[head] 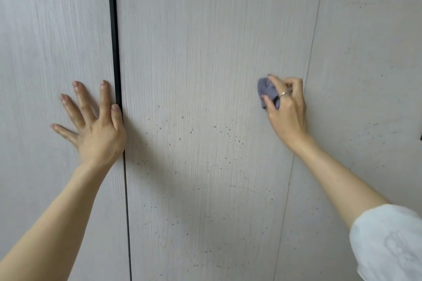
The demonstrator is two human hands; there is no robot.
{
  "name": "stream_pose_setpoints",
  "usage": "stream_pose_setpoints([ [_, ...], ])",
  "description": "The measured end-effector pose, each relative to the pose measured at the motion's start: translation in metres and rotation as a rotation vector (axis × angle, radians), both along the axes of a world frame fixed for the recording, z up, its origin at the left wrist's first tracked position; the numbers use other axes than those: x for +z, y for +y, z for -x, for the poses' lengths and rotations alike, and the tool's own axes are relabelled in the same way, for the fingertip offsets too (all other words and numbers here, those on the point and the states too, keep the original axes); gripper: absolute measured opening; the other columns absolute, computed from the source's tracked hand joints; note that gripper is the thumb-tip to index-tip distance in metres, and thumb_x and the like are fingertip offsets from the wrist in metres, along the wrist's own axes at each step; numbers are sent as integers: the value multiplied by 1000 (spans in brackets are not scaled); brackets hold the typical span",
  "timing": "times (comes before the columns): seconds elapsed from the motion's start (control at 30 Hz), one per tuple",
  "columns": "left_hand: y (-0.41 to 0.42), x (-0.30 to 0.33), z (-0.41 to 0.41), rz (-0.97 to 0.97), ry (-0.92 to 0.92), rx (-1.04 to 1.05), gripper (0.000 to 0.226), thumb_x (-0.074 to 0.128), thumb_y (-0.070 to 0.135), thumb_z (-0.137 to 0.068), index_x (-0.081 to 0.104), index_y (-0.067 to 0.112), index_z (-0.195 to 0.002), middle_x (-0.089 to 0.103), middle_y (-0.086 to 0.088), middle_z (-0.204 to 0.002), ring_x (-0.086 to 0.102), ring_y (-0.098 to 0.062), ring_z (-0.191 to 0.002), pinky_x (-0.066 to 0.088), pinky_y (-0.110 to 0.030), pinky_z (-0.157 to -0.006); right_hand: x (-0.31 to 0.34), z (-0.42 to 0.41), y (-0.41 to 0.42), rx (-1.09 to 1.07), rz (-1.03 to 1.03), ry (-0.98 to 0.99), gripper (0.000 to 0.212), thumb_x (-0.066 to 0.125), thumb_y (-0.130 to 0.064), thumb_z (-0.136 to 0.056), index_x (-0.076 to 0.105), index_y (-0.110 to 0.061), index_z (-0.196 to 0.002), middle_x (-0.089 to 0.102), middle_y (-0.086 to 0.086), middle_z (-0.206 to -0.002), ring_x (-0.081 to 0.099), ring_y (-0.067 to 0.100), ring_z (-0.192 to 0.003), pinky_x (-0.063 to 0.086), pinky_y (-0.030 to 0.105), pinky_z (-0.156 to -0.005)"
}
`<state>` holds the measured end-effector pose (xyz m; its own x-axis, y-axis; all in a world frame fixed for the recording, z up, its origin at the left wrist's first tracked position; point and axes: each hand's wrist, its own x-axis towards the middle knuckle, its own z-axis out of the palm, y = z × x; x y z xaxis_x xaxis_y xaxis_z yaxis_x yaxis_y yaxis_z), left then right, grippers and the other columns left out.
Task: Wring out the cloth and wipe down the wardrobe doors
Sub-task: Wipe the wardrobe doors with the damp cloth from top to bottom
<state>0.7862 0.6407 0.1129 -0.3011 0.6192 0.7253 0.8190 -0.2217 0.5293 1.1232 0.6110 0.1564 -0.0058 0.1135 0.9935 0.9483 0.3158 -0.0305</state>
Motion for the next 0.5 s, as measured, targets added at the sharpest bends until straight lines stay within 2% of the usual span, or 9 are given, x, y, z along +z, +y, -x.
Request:
stream_pose_setpoints([
  [0.07,0,1,0,5,-5,2,51,16,38,-101,-5,44,-146,-22,0,-156,-24,-26,-141,-12,-65,-105,6,7,5,20,-55,50,37,70,-6,-79,63,-2,-115,50,23,-102,52,26,-88,43,25,-69],
  [0.13,0,1,1,6,-4,3,51,17,38,-101,-5,45,-146,-22,1,-156,-24,-25,-142,-11,-65,-106,-23,13,12,76,-73,-30,35,64,-8,-81,62,-3,-116,48,22,-102,47,23,-91,45,28,-72],
  [0.2,0,0,2,9,3,1,51,16,38,-101,-6,45,-146,-23,1,-156,-24,-25,-141,-11,-65,-106,-75,13,14,142,-5,-329,35,56,-10,-85,55,-8,-120,42,14,-106,46,25,-93,47,33,-75],
  [0.27,0,-1,2,8,7,-4,51,16,38,-101,-6,45,-146,-23,0,-156,-24,-26,-141,-11,-66,-106,-114,6,8,119,108,-698,40,58,-8,-81,49,-12,-119,41,11,-107,46,28,-90,50,38,-74],
  [0.33,-1,-1,1,3,8,-8,51,16,37,-101,-6,44,-146,-23,-1,-155,-25,-27,-141,-11,-67,-106,-113,-1,2,104,149,-853,41,60,-5,-80,49,-13,-118,44,12,-107,47,27,-88,52,37,-73],
  [0.4,-1,-2,0,-4,6,-12,51,15,37,-101,-7,43,-147,-23,-2,-155,-25,-28,-141,-12,-67,-105,-88,-3,3,117,99,-742,34,53,-5,-85,50,-12,-117,46,13,-105,47,26,-87,48,35,-75],
  [0.5,0,-3,0,-17,8,-10,51,15,37,-101,-7,42,-147,-23,-2,-156,-25,-28,-141,-11,-67,-105,-34,4,7,94,9,-201,40,55,-4,-83,56,-8,-123,44,19,-107,47,26,-91,48,32,-74],
])
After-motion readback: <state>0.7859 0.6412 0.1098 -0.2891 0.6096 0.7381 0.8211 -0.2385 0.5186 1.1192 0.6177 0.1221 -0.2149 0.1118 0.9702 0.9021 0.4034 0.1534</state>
